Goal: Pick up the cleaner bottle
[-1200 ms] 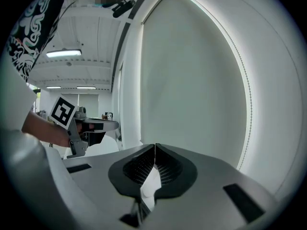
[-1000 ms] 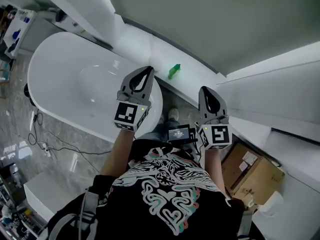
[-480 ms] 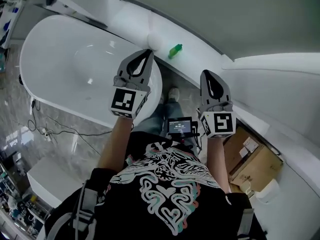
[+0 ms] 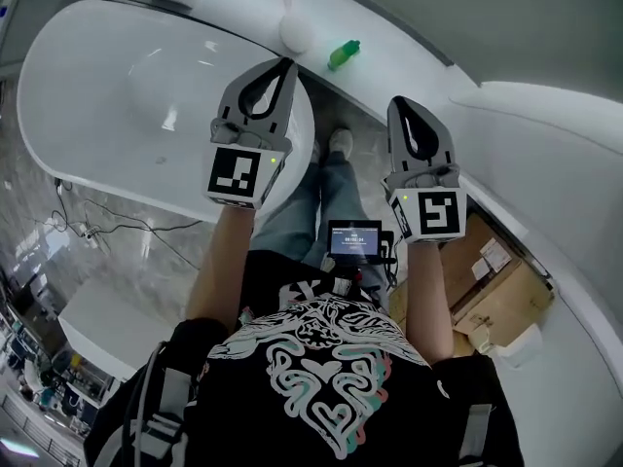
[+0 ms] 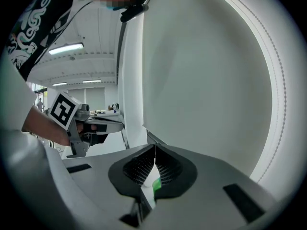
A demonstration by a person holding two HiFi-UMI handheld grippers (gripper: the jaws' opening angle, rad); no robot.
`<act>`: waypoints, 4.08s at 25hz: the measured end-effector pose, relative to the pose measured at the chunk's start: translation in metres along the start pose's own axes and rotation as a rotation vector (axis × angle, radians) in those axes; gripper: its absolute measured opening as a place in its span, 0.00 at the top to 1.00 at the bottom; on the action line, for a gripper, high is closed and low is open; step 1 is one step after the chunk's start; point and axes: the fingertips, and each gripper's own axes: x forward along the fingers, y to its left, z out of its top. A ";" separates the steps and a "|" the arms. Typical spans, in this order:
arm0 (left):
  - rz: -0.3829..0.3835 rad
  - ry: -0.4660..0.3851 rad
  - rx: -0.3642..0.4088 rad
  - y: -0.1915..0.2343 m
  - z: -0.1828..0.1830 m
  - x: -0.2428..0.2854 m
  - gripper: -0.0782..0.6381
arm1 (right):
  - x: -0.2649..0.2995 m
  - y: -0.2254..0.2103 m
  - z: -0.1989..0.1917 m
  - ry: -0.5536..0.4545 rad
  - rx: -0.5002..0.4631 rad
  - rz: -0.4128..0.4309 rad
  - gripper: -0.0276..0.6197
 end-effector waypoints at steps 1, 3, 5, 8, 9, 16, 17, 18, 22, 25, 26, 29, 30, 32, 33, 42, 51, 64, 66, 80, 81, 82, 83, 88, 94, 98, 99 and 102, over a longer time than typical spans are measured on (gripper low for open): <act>0.002 0.007 -0.003 -0.001 -0.006 0.000 0.86 | 0.001 0.001 -0.004 0.002 0.001 0.004 0.91; 0.006 0.022 -0.010 -0.007 -0.019 -0.002 0.86 | -0.001 0.004 -0.012 0.007 0.003 0.014 0.91; 0.009 0.038 -0.016 -0.012 -0.031 -0.004 0.86 | -0.002 0.008 -0.022 0.015 0.003 0.027 0.91; 0.010 0.056 -0.016 -0.016 -0.049 -0.003 0.86 | 0.005 0.012 -0.038 0.031 0.001 0.048 0.91; 0.008 0.060 -0.011 -0.017 -0.054 -0.001 0.86 | 0.007 0.013 -0.043 0.034 0.002 0.053 0.91; 0.017 0.000 -0.018 -0.023 -0.074 0.016 0.86 | 0.017 0.006 -0.072 0.054 0.013 0.066 0.91; 0.019 -0.004 -0.008 -0.023 -0.075 0.018 0.86 | 0.019 0.004 -0.074 0.056 0.011 0.066 0.91; 0.018 -0.007 0.001 -0.024 -0.077 0.020 0.86 | 0.020 0.002 -0.077 0.058 0.009 0.066 0.91; 0.002 0.015 0.010 -0.029 -0.096 0.033 0.86 | 0.027 -0.009 -0.098 0.075 0.012 0.063 0.91; 0.004 0.026 0.028 -0.037 -0.110 0.043 0.86 | 0.030 -0.017 -0.113 0.081 0.010 0.069 0.91; 0.002 0.031 0.031 -0.041 -0.114 0.046 0.86 | 0.030 -0.019 -0.117 0.084 0.008 0.073 0.91; -0.009 0.046 0.033 -0.049 -0.126 0.050 0.86 | 0.033 -0.020 -0.130 0.093 0.008 0.079 0.91; -0.013 0.052 0.032 -0.050 -0.130 0.052 0.86 | 0.035 -0.021 -0.133 0.095 0.008 0.078 0.91; -0.016 0.061 0.027 -0.049 -0.137 0.057 0.86 | 0.041 -0.024 -0.139 0.101 0.005 0.072 0.91; -0.016 0.063 0.023 -0.048 -0.141 0.060 0.86 | 0.044 -0.026 -0.141 0.105 0.004 0.067 0.91; -0.041 0.064 0.063 -0.040 -0.169 0.082 0.86 | 0.066 -0.031 -0.166 0.124 0.000 0.049 0.91; -0.096 0.148 0.092 -0.049 -0.210 0.101 0.86 | 0.075 -0.038 -0.201 0.163 0.027 0.040 0.91; -0.103 0.280 0.083 -0.050 -0.255 0.127 0.85 | 0.097 -0.056 -0.228 0.211 0.074 0.025 0.91; -0.115 0.294 0.098 -0.053 -0.256 0.139 0.83 | 0.100 -0.065 -0.227 0.214 0.083 0.029 0.91; -0.151 0.338 0.053 -0.061 -0.274 0.187 0.66 | 0.130 -0.092 -0.239 0.233 0.133 0.042 0.91; -0.151 0.341 0.052 -0.060 -0.276 0.189 0.65 | 0.134 -0.091 -0.241 0.238 0.135 0.047 0.91; -0.152 0.342 0.051 -0.059 -0.277 0.192 0.65 | 0.136 -0.091 -0.243 0.243 0.135 0.051 0.91; -0.154 0.343 0.052 -0.059 -0.277 0.194 0.65 | 0.138 -0.091 -0.244 0.247 0.136 0.054 0.91; -0.161 0.345 0.047 -0.055 -0.281 0.204 0.64 | 0.148 -0.091 -0.246 0.253 0.144 0.056 0.91; -0.168 0.339 0.048 -0.055 -0.282 0.213 0.64 | 0.150 -0.089 -0.250 0.259 0.140 0.064 0.91; -0.176 0.345 0.042 -0.056 -0.286 0.222 0.62 | 0.155 -0.094 -0.252 0.260 0.141 0.060 0.91; -0.178 0.348 0.041 -0.056 -0.287 0.224 0.62 | 0.156 -0.095 -0.252 0.260 0.144 0.058 0.91; -0.188 0.354 0.045 -0.057 -0.291 0.230 0.61 | 0.160 -0.096 -0.253 0.261 0.150 0.058 0.91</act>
